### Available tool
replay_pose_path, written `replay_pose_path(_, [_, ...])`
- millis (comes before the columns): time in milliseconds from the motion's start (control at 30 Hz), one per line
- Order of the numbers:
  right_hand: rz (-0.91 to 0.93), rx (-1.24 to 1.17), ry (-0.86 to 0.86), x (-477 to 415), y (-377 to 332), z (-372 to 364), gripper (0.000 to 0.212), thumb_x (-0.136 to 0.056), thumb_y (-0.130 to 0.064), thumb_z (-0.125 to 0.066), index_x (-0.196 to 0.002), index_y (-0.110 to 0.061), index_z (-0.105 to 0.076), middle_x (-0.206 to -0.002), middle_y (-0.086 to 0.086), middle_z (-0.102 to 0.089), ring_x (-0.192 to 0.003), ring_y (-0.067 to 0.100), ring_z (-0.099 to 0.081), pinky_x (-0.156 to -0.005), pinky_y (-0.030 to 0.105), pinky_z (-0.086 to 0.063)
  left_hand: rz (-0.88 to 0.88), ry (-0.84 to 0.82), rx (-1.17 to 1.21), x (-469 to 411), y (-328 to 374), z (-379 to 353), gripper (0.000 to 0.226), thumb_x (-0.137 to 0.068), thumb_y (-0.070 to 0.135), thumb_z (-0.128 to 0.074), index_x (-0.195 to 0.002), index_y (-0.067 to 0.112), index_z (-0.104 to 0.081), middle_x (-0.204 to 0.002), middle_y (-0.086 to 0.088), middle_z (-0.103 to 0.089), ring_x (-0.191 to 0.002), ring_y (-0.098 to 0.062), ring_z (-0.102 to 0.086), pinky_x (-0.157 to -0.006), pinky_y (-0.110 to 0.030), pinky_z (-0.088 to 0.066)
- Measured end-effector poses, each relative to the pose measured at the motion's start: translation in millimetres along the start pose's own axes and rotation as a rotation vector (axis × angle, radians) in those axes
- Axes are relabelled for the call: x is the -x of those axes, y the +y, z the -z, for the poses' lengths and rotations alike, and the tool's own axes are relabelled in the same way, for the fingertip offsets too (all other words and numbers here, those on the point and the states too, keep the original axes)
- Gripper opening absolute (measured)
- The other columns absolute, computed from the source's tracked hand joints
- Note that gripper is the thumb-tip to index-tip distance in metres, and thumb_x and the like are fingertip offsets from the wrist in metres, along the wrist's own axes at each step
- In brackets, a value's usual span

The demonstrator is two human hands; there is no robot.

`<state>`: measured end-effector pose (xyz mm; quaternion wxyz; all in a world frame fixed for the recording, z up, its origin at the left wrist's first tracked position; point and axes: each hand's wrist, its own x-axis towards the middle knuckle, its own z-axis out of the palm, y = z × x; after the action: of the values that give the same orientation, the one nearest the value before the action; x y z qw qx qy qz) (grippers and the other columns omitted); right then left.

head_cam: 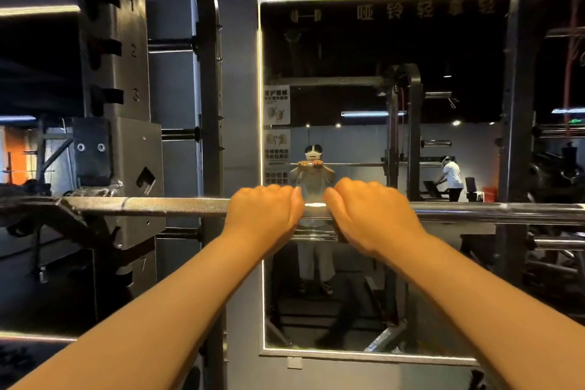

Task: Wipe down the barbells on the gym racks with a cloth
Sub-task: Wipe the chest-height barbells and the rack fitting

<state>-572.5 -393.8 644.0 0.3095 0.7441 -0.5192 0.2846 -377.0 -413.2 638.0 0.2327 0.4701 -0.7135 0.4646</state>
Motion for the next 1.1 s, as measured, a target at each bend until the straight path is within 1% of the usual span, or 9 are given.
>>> replay_pose_path(133, [-0.061,0.124,0.113,6.1,-8.4,-10.3,0.059,-0.102,-0.047,-0.004,-0.110,-0.026,-0.058,-0.094,-0.007,-0.057,-0.081,0.018,-0.053,-0.070,0.033,-0.039,0.144,0.258,0.073,1.0,10.4,-12.4,0.042,-0.102,0.036,-0.031,-0.064,0.022,-0.044,-0.055,0.006,-0.035,-0.043,-0.014,-0.034,-0.046,-0.024,-0.029])
replay_pose_path(300, [-0.062,0.038,0.242,48.9,-23.6,-40.8,0.061,-0.102,-0.042,-0.036,-0.151,-0.006,-0.042,-0.146,0.018,-0.047,-0.138,0.040,-0.044,-0.117,0.057,-0.031,0.164,0.270,0.093,1.7,10.1,-21.4,0.038,-0.101,0.034,-0.035,-0.065,0.024,-0.042,-0.057,0.006,-0.036,-0.045,-0.014,-0.034,-0.049,-0.025,-0.029])
replay_pose_path(400, [-0.061,0.068,0.234,32.0,-23.8,-26.2,0.051,-0.102,-0.042,-0.031,-0.129,-0.010,-0.060,-0.120,0.013,-0.061,-0.110,0.034,-0.058,-0.097,0.048,-0.047,0.202,0.325,0.155,0.5,12.9,-21.3,0.042,-0.100,0.032,-0.037,-0.062,0.020,-0.051,-0.056,0.006,-0.034,-0.044,-0.014,-0.033,-0.047,-0.025,-0.031])
replay_pose_path(533, [-0.133,-0.022,0.012,-10.4,-17.9,2.8,0.040,-0.104,-0.043,-0.024,-0.097,-0.021,-0.057,-0.084,0.000,-0.061,-0.075,0.020,-0.057,-0.066,0.035,-0.042,0.183,0.331,0.172,0.5,11.0,-24.1,0.046,-0.101,0.034,-0.035,-0.065,0.017,-0.058,-0.059,0.007,-0.036,-0.046,-0.013,-0.035,-0.046,-0.027,-0.040])
replay_pose_path(600, [-0.136,0.023,0.082,-9.9,-23.1,0.1,0.039,-0.104,-0.040,-0.027,-0.089,-0.020,-0.057,-0.079,-0.001,-0.061,-0.072,0.021,-0.059,-0.064,0.035,-0.040,0.190,0.335,0.192,0.6,10.4,-25.7,0.049,-0.102,0.035,-0.031,-0.066,0.018,-0.058,-0.059,0.007,-0.037,-0.046,-0.013,-0.037,-0.047,-0.027,-0.041])
replay_pose_path(700, [-0.142,0.025,0.209,11.5,-29.9,-20.7,0.047,-0.104,-0.042,-0.029,-0.117,-0.015,-0.065,-0.112,0.005,-0.067,-0.106,0.027,-0.064,-0.097,0.047,-0.047,0.190,0.336,0.200,0.2,11.1,-25.0,0.047,-0.103,0.034,-0.031,-0.065,0.020,-0.054,-0.057,0.007,-0.038,-0.045,-0.013,-0.037,-0.048,-0.027,-0.039])
replay_pose_path(833, [-0.052,0.100,0.207,46.3,-38.4,-48.2,0.071,-0.102,-0.046,-0.032,-0.157,-0.001,-0.030,-0.160,0.022,-0.033,-0.149,0.041,-0.029,-0.120,0.062,-0.023,0.171,0.336,0.157,1.0,11.2,-23.3,0.042,-0.101,0.033,-0.035,-0.065,0.021,-0.051,-0.058,0.007,-0.036,-0.046,-0.013,-0.034,-0.050,-0.026,-0.031])
replay_pose_path(967, [-0.069,0.064,0.277,21.9,-33.8,-21.4,0.049,-0.101,-0.045,-0.033,-0.118,-0.011,-0.063,-0.112,0.012,-0.061,-0.104,0.033,-0.058,-0.090,0.047,-0.048,0.158,0.344,0.160,0.5,9.9,-26.2,0.041,-0.101,0.033,-0.041,-0.065,0.019,-0.056,-0.055,0.004,-0.045,-0.045,-0.014,-0.038,-0.046,-0.029,-0.040])
replay_pose_path(1100, [-0.042,0.004,0.136,-3.6,-20.5,-4.5,0.045,-0.105,-0.050,-0.024,-0.104,-0.022,-0.060,-0.095,-0.003,-0.059,-0.087,0.017,-0.057,-0.074,0.034,-0.044,0.166,0.370,0.190,-0.5,8.8,-26.3,0.046,-0.101,0.034,-0.035,-0.063,0.019,-0.055,-0.053,0.004,-0.045,-0.043,-0.013,-0.037,-0.044,-0.028,-0.041])
